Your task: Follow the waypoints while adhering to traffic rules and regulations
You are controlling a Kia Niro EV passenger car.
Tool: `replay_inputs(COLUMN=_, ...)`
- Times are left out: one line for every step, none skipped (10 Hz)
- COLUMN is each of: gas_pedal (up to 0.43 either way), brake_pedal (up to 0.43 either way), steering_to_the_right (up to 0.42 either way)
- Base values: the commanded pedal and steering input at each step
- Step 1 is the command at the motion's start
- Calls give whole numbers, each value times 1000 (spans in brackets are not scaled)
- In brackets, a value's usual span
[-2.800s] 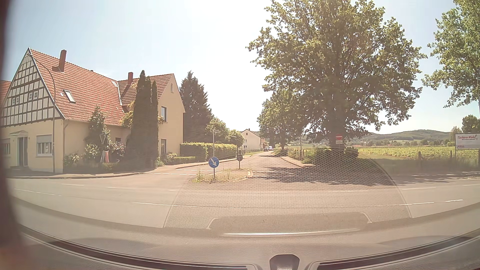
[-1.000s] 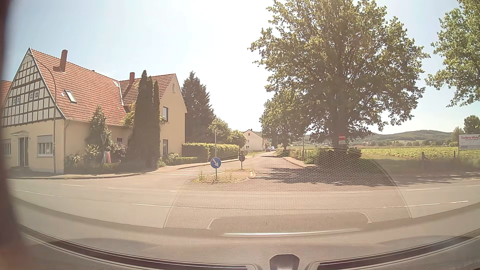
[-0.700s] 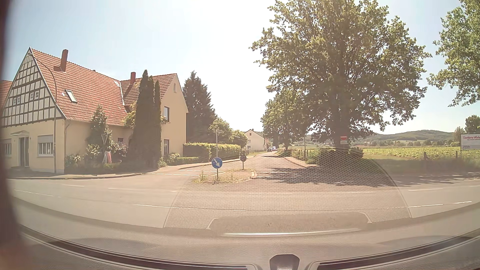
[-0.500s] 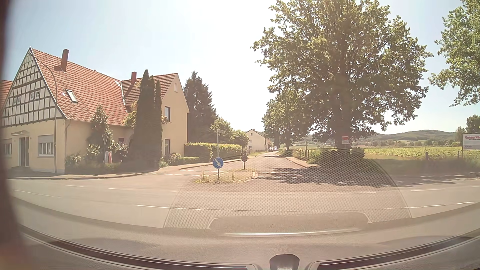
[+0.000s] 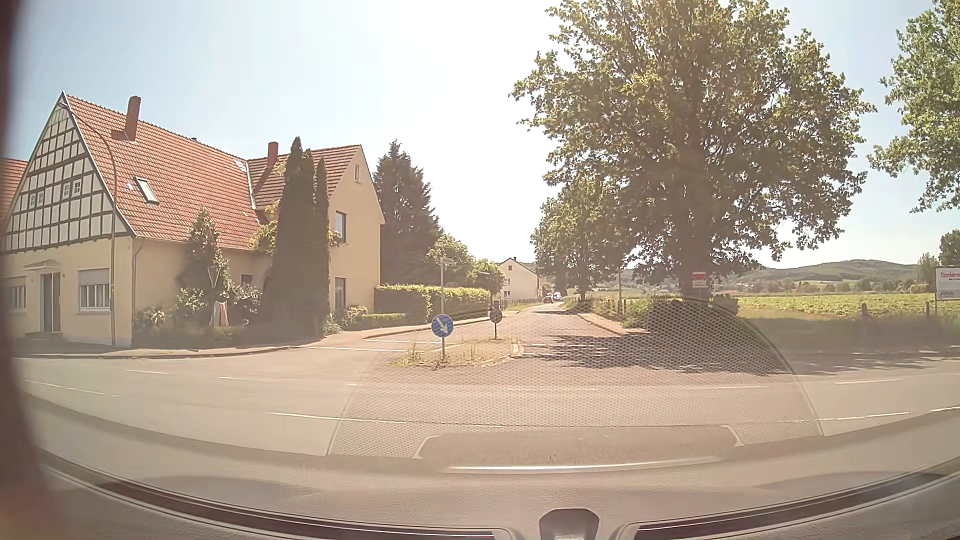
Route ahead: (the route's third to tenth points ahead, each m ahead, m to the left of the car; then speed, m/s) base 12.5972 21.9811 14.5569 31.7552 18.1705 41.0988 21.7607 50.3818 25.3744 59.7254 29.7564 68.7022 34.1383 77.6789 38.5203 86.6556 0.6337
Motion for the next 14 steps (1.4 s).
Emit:
replay_inputs(gas_pedal=0, brake_pedal=6, steering_to_the_right=-180)
replay_inputs(gas_pedal=0, brake_pedal=12, steering_to_the_right=-179)
replay_inputs(gas_pedal=0, brake_pedal=6, steering_to_the_right=-179)
replay_inputs(gas_pedal=0, brake_pedal=6, steering_to_the_right=-178)
replay_inputs(gas_pedal=0, brake_pedal=6, steering_to_the_right=-178)
replay_inputs(gas_pedal=0, brake_pedal=6, steering_to_the_right=-178)
replay_inputs(gas_pedal=0, brake_pedal=6, steering_to_the_right=-178)
replay_inputs(gas_pedal=0, brake_pedal=6, steering_to_the_right=-178)
replay_inputs(gas_pedal=0, brake_pedal=0, steering_to_the_right=-178)
replay_inputs(gas_pedal=0, brake_pedal=6, steering_to_the_right=-178)
replay_inputs(gas_pedal=0, brake_pedal=6, steering_to_the_right=-178)
replay_inputs(gas_pedal=0, brake_pedal=6, steering_to_the_right=-180)
replay_inputs(gas_pedal=98, brake_pedal=6, steering_to_the_right=-185)
replay_inputs(gas_pedal=189, brake_pedal=6, steering_to_the_right=-195)
